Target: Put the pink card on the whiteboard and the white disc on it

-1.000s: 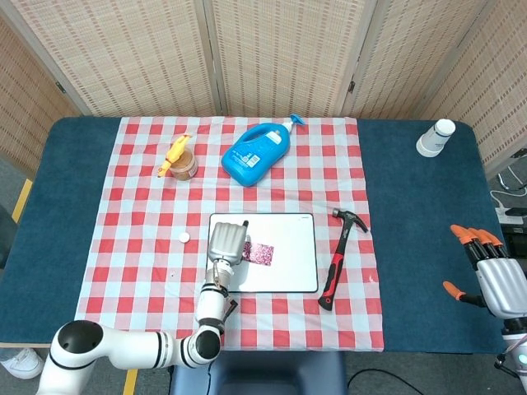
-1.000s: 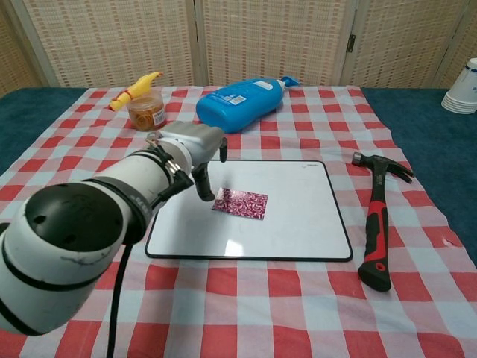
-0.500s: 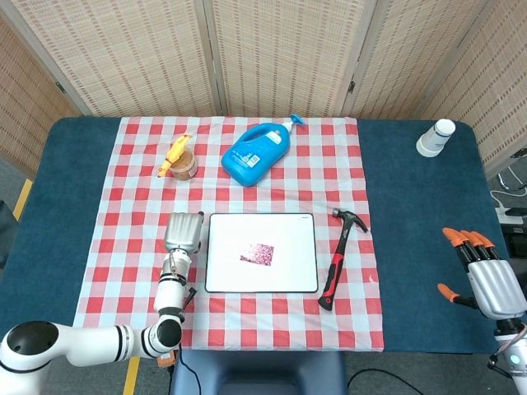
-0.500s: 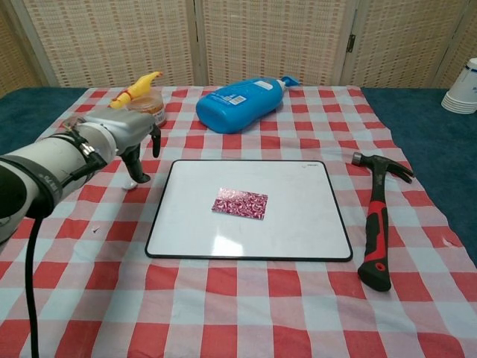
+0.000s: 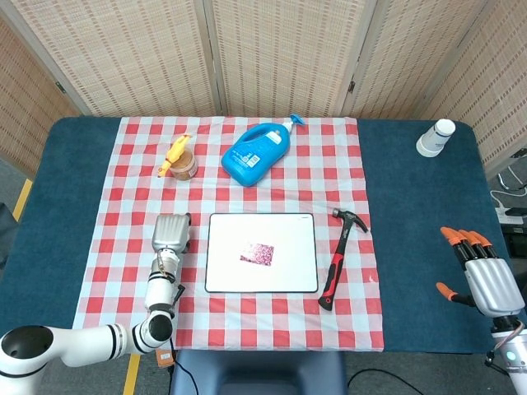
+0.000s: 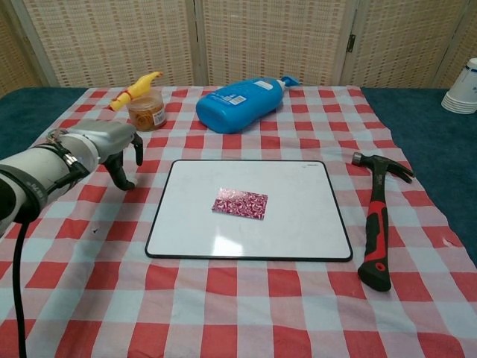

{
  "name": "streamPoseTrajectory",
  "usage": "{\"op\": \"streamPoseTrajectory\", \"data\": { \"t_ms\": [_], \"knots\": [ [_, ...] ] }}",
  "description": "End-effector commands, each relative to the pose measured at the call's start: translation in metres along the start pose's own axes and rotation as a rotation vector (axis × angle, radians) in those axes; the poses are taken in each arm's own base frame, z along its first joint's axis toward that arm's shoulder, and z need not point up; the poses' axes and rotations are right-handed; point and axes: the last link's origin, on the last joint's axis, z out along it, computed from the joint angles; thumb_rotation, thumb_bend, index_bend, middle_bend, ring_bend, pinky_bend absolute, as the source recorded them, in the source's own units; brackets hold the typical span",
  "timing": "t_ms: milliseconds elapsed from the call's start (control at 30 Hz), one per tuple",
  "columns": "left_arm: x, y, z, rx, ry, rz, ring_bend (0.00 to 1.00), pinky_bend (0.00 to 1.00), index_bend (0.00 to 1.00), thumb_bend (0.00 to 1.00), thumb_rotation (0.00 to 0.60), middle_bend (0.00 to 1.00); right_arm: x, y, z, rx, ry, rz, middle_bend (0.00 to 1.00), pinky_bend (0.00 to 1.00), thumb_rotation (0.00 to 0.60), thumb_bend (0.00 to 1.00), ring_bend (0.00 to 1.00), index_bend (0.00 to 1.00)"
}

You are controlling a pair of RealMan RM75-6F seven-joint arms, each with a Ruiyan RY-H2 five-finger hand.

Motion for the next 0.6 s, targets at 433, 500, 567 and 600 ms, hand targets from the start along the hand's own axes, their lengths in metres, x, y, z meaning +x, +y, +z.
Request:
{"op": "streamPoseTrajectory", "data": {
  "t_ms": [433, 500, 567, 600],
  "knots": [
    [-0.0076, -0.0014, 0.0035, 0.011, -0.025, -0.002, 1.00, 1.00, 0.41, 0.28, 0.600, 1.00, -0.0006, 0.0002, 0.0007, 0.001, -0.002, -0.001, 0.12, 0.13, 0.600, 0.12, 0.06, 0.06],
    [-0.0076, -0.0021, 0.0041, 0.013, -0.024, 0.000, 1.00, 1.00, 0.42, 0.28, 0.600, 1.00, -0.0006, 0.0005, 0.0005, 0.000, -0.002, -0.001, 0.12, 0.13, 0.600, 0.12, 0.06, 0.06],
    [-0.0077, -0.0033, 0.0048, 0.018, -0.023, 0.001, 1.00, 1.00, 0.42, 0.28, 0.600, 1.00, -0.0004, 0.0006, 0.0005, -0.001, -0.001, -0.001, 0.12, 0.13, 0.600, 0.12, 0.06, 0.06],
    [-0.0081, -0.0043, 0.0054, 0.021, -0.025, 0.001, 1.00, 1.00, 0.42, 0.29, 0.600, 1.00, -0.0004, 0.0006, 0.0005, -0.001, -0.001, 0.000, 0.12, 0.13, 0.600, 0.12, 0.06, 0.06]
  ]
}}
